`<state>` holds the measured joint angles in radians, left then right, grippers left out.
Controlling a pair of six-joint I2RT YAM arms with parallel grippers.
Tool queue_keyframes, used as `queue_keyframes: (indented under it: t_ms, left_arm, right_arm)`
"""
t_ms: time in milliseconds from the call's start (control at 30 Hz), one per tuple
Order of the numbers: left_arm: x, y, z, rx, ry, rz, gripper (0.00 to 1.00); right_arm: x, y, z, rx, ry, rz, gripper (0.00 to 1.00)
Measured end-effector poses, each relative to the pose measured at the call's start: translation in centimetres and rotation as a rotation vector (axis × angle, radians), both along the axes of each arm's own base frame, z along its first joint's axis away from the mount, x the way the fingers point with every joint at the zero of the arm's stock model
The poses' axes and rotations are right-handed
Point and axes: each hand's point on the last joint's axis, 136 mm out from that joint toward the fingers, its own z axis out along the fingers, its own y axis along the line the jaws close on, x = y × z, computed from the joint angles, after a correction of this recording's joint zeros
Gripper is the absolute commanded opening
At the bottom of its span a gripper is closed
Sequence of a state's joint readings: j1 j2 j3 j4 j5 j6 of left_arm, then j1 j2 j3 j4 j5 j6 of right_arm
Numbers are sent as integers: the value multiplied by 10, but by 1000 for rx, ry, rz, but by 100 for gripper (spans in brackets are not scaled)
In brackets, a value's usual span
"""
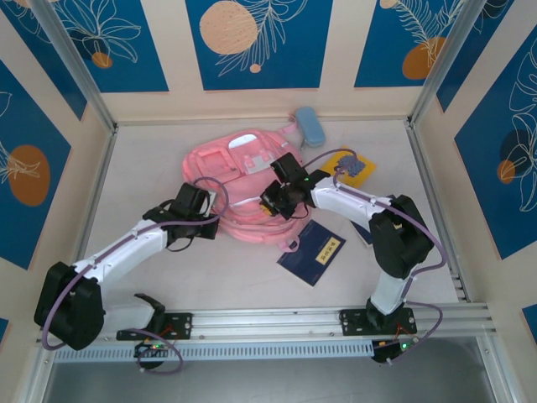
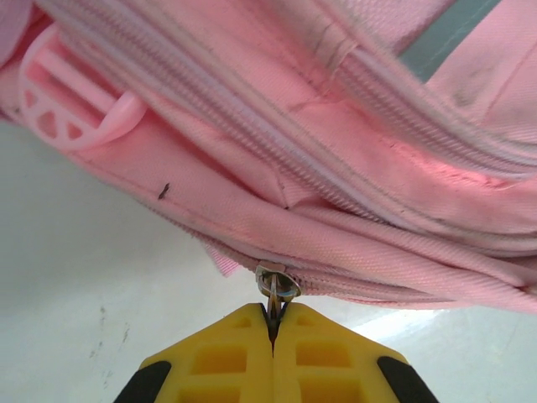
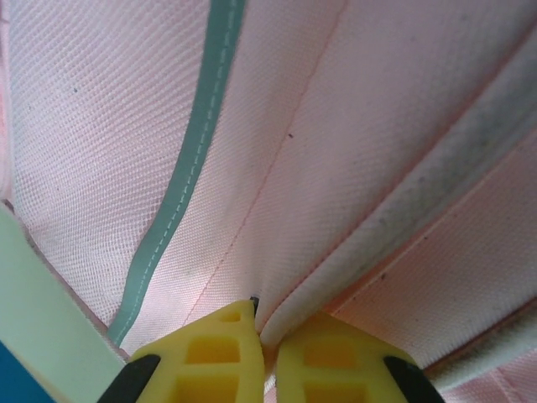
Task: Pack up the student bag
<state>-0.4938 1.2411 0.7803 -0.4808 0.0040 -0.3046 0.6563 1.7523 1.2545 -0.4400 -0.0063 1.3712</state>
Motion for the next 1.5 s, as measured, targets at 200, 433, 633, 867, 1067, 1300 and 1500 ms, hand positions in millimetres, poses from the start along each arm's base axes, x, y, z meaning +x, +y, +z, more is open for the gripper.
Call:
queue_keyframes:
  t_ms: [200,433,633,867,1067,1300,1500]
  left_arm:
    - [11,16,-5,31,23,82,0]
    - [31,34,-7,42,22,132,0]
    - [54,50,-8,52,27,183,0]
    - [74,74,-3,98,-4,271,0]
    - [79,111,-6,146,2,412,13]
    - [78,157,10,199,-16,611,59]
    - [72,151,43,126,-58,628,66]
  right_arm:
    - [3,-3,15,-24,-90,41,0]
    - [4,-2,23,-24,-139,82,0]
    - [6,4,27,-7,-166,122,0]
    - [15,31,28,47,-160,203,0]
    - [19,72,14,101,-131,279,19]
    - [7,103,19,156,-144,400,60]
    - [2,69,53,74,-246,412,66]
